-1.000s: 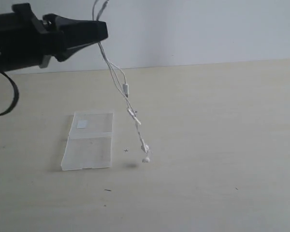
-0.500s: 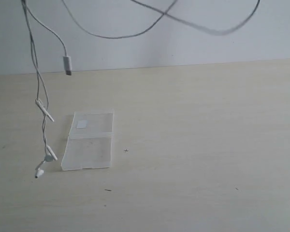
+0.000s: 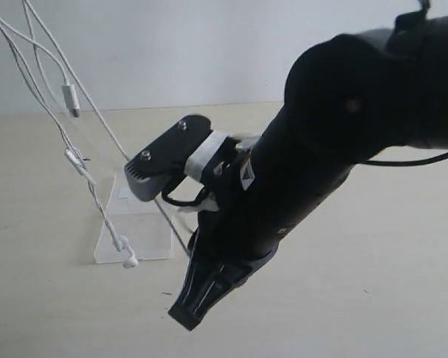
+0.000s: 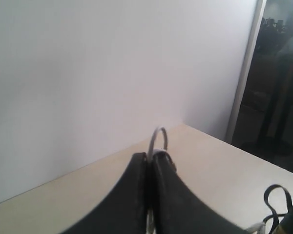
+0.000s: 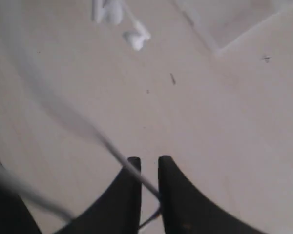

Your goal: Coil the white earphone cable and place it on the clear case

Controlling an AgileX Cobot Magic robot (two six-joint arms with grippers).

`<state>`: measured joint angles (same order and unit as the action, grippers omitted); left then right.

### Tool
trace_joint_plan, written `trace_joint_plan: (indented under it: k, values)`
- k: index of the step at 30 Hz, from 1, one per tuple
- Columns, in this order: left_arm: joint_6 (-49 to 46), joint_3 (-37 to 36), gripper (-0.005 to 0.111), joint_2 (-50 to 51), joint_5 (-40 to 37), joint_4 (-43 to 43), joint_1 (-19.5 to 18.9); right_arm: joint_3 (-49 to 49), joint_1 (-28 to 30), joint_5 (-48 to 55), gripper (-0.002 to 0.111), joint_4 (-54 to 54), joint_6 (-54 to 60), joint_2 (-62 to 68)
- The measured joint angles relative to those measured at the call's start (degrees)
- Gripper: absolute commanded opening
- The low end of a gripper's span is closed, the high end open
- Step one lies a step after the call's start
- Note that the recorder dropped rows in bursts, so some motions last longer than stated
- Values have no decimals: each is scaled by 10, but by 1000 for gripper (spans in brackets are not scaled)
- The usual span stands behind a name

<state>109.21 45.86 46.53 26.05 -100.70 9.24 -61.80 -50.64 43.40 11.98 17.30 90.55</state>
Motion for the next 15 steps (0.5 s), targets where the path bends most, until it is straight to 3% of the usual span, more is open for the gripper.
trace_joint_plan:
  k: [2,5,11,15]
  values:
    - [2,0,0,0,-5,1,0,2,0,0,54,19,14,12]
    - [2,0,0,0,-22,1,0,2,0,4,64,30,19,12]
    - [2,0,0,1,-51,1,0,-26,0,55,64,39,20,-20]
    - [2,0,0,14,-44,2,0,-55,0,37,64,48,14,-52]
